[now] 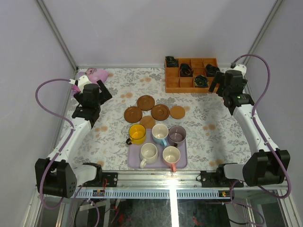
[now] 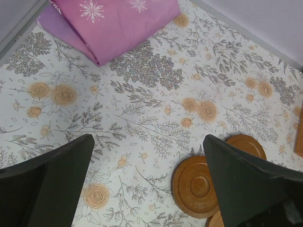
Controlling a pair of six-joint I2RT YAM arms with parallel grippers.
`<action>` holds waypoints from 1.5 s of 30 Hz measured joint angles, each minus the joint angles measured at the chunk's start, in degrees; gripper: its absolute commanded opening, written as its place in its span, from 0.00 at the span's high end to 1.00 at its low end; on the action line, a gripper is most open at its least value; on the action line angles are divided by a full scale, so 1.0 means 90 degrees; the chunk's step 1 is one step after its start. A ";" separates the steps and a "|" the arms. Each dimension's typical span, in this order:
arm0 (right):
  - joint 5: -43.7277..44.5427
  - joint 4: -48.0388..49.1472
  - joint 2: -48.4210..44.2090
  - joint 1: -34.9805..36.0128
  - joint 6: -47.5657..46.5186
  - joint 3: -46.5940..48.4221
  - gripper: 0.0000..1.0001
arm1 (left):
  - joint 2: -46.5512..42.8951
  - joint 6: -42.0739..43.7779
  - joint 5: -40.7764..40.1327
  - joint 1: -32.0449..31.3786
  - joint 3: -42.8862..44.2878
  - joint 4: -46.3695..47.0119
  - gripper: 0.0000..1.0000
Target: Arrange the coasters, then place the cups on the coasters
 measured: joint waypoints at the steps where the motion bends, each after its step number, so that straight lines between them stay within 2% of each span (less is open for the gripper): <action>1: 0.0000 0.0000 -0.0002 0.0000 -0.0015 -0.0017 0.01 | 0.0000 -0.0002 -0.0015 -0.0002 0.0000 0.0002 0.00; 20: -0.0041 0.0104 -0.0010 -0.0002 -0.0058 -0.0063 0.01 | 0.0078 0.0000 -0.0087 0.0044 0.0019 -0.0002 0.00; 23: -0.0226 0.0231 -0.0010 -0.0002 -0.0066 -0.0129 0.01 | 0.0107 0.0000 -0.0056 0.0044 0.0019 -0.0005 0.01; 26: -0.0687 0.0401 -0.0010 -0.0005 -0.0158 -0.0180 0.01 | 0.0138 -0.0007 0.0104 0.0044 -0.0012 0.0036 0.06; 29: -0.1292 0.0585 0.0015 -0.0005 -0.0228 -0.0180 0.15 | 0.0204 -0.0010 0.0425 0.0044 -0.0148 0.0223 0.11; 32: -0.1812 0.0753 0.0221 -0.0002 -0.0231 -0.0124 0.38 | 0.0413 -0.0022 0.0850 0.0041 -0.0325 0.0483 0.18; 33: -0.1994 0.0792 0.0374 0.0000 -0.0228 -0.0061 0.51 | 0.0529 -0.0041 0.0998 0.0027 -0.0369 0.0561 0.22; 34: -0.2157 0.0828 0.0542 0.0007 -0.0223 0.0000 0.81 | 0.0663 -0.0053 0.1129 0.0012 -0.0389 0.0619 0.26; 35: -0.2314 0.0855 0.0729 0.0024 -0.0231 0.0061 0.95 | 0.0799 -0.0066 0.1248 -0.0032 -0.0401 0.0678 0.28; 36: -0.2448 0.0882 0.0908 0.0051 -0.0253 0.0104 0.99 | 0.0930 -0.0078 0.1353 -0.0066 -0.0408 0.0733 0.31; 39: -0.2788 0.0935 0.1404 0.0219 -0.0223 0.0204 1.00 | 0.1290 -0.0075 0.1603 -0.0265 -0.0403 0.0889 0.43; 40: -0.2871 0.0937 0.1537 0.0284 -0.0221 0.0248 1.00 | 0.1394 -0.0080 0.1673 -0.0330 -0.0401 0.0935 0.51; 41: -0.2958 0.0937 0.1705 0.0376 -0.0223 0.0323 1.00 | 0.1525 -0.0073 0.1753 -0.0415 -0.0386 0.0957 0.79; 42: -0.3062 0.0940 0.1887 0.0481 -0.0223 0.0427 1.00 | 0.1661 -0.0066 0.1834 -0.0498 -0.0355 0.0976 0.91; 43: -0.3177 0.0945 0.2072 0.0595 -0.0223 0.0546 1.00 | 0.1802 -0.0097 0.1916 -0.0573 -0.0313 0.0993 0.97; 45: -0.3388 0.0945 0.2438 0.0821 -0.0223 0.0804 1.00 | 0.2069 -0.0058 0.2033 -0.0704 -0.0209 0.1032 1.00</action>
